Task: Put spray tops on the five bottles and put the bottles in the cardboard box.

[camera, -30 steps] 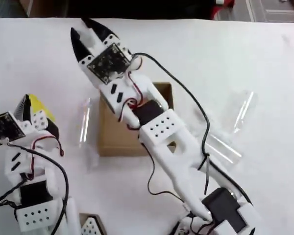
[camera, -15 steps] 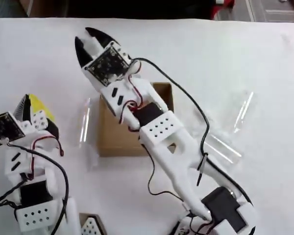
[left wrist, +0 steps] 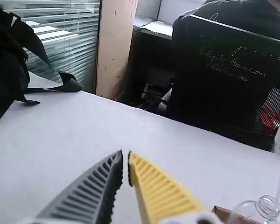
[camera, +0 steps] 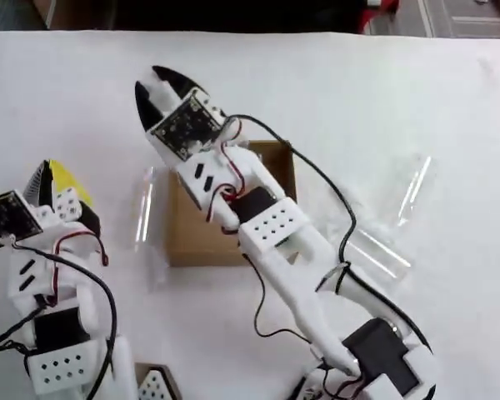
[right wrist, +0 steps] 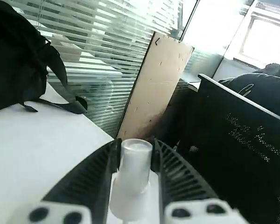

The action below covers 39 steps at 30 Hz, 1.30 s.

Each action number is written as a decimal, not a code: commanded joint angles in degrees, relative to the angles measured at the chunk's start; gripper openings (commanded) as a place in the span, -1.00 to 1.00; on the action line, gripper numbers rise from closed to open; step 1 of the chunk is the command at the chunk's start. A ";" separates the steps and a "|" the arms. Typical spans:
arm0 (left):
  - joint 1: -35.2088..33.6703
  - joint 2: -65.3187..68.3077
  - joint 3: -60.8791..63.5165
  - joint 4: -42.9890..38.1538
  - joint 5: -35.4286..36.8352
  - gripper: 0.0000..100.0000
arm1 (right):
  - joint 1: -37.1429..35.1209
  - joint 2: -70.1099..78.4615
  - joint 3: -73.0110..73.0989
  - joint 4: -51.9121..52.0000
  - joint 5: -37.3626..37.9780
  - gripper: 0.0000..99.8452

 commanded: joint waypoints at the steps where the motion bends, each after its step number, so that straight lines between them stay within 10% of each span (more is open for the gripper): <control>1: 0.66 -0.75 -0.44 -1.67 -0.53 -0.95 | 0.75 -0.57 1.93 -3.82 0.26 -0.97; 10: 0.66 -0.75 -0.44 -1.67 -0.53 -0.95 | 5.58 -0.57 3.78 -5.05 -10.90 -0.97; 39: 0.66 -0.75 -0.44 -1.67 -0.53 -0.95 | 4.53 8.57 7.82 -13.49 -10.90 -0.97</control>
